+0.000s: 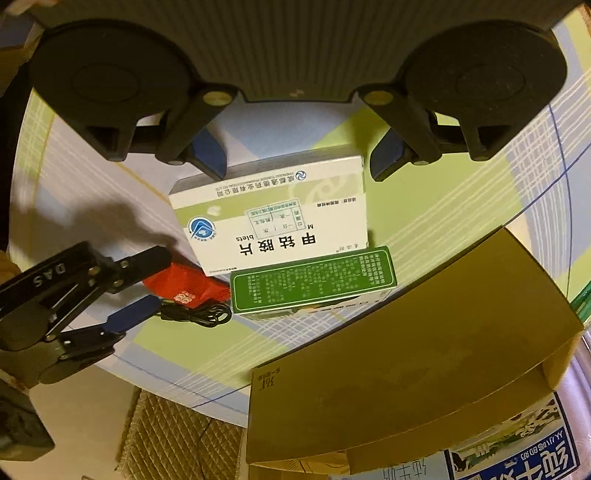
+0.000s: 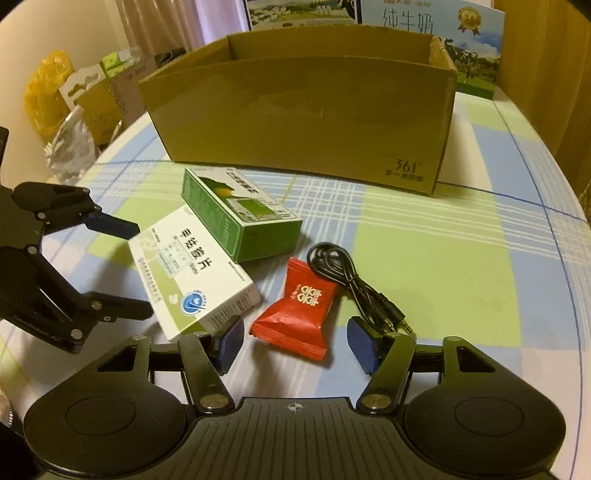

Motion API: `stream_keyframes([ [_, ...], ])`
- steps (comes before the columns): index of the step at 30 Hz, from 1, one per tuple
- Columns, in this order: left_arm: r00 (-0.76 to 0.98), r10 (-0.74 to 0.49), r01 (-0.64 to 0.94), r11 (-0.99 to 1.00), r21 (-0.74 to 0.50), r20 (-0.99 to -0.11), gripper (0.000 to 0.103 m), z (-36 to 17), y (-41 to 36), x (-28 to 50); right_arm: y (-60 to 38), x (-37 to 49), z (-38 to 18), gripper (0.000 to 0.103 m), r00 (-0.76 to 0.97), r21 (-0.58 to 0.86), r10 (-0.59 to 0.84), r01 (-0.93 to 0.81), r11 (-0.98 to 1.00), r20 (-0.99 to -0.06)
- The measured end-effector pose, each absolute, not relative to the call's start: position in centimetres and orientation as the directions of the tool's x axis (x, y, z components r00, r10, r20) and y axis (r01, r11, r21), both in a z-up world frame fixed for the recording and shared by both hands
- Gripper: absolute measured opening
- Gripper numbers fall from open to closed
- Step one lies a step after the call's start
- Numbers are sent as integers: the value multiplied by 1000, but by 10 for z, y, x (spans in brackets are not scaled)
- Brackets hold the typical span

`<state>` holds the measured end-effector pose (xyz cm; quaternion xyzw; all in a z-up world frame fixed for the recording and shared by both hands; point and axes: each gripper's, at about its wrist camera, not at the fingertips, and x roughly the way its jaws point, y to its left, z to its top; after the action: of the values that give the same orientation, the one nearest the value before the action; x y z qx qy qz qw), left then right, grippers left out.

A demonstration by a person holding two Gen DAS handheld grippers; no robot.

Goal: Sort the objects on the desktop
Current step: 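Grasp the red candy packet with the right gripper while the left gripper approaches the white medicine box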

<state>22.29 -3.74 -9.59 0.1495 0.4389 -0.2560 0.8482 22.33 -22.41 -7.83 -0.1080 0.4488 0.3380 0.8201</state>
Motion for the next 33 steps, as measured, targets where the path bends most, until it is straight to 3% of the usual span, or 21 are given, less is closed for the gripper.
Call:
stream_keyframes([
  [7,475,-319,585,811,24,-820,82,-96,-44,219,-215,223,-84,47,357,105,451,-679,727,-818],
  [22,427,-369,652,758,-1,-826,82,-84,-63,169,-222,211,-78,46,348,90,438,-690,718,-829],
  [29,551,-297,630,761,156,-780,84,-73,-59,171,-230,206,-75,47,370,66,426,-686,724,-826],
  [33,561,-302,711,653,261,-771,90,-76,-72,178,-230,206,-74,59,383,56,420,-680,731,-823],
])
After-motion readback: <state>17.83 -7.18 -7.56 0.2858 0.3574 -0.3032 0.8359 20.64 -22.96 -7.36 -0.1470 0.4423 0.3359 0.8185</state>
